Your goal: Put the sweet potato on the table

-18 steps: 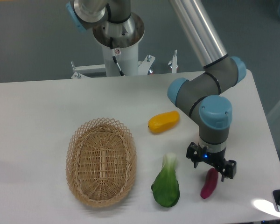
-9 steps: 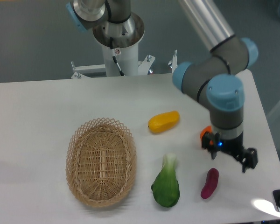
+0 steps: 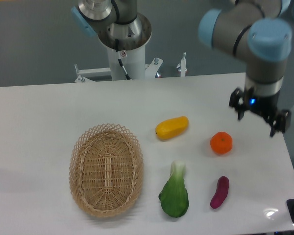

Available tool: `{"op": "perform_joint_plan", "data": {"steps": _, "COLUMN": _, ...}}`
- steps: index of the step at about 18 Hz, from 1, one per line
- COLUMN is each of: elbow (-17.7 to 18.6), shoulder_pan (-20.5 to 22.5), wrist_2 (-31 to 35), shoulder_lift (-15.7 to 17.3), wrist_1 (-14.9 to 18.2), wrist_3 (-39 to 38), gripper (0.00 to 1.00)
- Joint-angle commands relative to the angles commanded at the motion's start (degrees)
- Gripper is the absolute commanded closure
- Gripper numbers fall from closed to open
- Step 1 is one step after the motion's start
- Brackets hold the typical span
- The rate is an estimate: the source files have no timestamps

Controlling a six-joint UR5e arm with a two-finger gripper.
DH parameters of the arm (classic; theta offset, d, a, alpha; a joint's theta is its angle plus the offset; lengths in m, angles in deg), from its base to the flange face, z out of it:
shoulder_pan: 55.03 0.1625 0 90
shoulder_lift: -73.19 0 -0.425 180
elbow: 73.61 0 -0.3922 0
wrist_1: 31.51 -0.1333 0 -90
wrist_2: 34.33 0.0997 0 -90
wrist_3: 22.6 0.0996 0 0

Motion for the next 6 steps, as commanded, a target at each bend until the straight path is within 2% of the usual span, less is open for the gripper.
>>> {"op": "perform_joint_plan", "data": {"steps": 6, "elbow": 0.9, "shoulder_pan": 1.3, "wrist_2": -3.1, "shoulder_lift": 1.3, "wrist_1": -0.4, "wrist_3": 0.2, "gripper": 0.0}}
